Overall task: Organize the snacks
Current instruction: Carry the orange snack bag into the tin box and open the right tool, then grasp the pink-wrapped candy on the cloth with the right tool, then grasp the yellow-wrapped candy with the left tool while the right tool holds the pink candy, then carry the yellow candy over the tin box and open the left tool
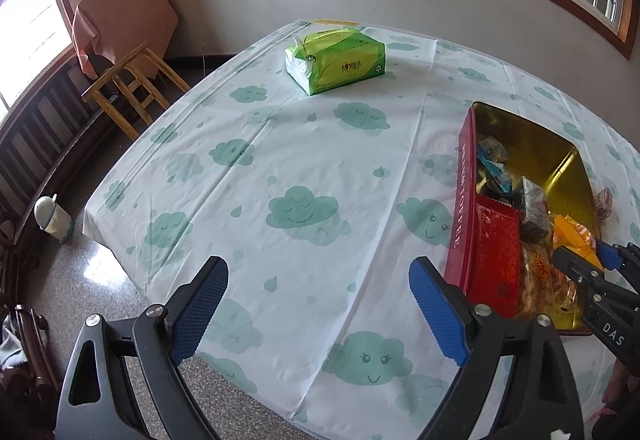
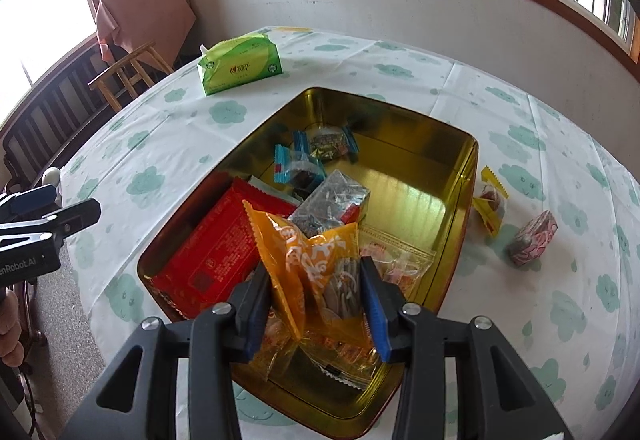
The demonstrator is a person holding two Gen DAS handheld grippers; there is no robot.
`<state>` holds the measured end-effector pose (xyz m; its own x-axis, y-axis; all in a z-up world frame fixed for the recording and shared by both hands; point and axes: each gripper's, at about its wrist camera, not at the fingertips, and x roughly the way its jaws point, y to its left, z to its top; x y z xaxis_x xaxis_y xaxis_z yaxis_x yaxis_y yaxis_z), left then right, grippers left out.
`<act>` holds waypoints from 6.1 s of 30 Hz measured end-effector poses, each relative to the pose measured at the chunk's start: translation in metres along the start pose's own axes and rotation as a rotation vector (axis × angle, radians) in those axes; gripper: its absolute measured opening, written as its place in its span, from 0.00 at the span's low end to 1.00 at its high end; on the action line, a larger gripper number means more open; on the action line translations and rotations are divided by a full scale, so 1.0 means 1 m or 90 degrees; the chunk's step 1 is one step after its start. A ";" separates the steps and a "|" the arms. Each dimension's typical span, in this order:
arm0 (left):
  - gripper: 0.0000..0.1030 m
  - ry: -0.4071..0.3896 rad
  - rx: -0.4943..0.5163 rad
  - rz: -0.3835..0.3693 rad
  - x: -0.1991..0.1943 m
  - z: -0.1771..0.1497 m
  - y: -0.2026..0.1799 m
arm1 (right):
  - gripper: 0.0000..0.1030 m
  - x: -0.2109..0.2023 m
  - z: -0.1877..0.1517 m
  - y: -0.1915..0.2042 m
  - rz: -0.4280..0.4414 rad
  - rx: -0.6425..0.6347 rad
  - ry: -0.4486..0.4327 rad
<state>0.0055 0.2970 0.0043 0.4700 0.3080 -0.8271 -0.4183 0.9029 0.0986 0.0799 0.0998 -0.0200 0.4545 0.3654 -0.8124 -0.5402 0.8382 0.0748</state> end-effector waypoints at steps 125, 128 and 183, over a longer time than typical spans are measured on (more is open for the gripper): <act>0.59 0.129 0.212 -0.226 0.011 0.059 -0.344 | 0.24 -0.065 -0.134 -0.354 -0.283 0.276 -0.055; 0.56 0.155 0.190 -0.215 0.026 0.072 -0.347 | 0.25 -0.065 -0.134 -0.354 -0.279 0.278 -0.056; 0.21 0.162 0.266 -0.223 0.015 0.041 -0.366 | 0.25 -0.065 -0.135 -0.356 -0.274 0.283 -0.058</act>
<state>0.1974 -0.0167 -0.0211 0.3017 -0.0636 -0.9513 0.0928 0.9950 -0.0371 0.1468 -0.2768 -0.0716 0.6350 -0.0254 -0.7721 0.0420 0.9991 0.0017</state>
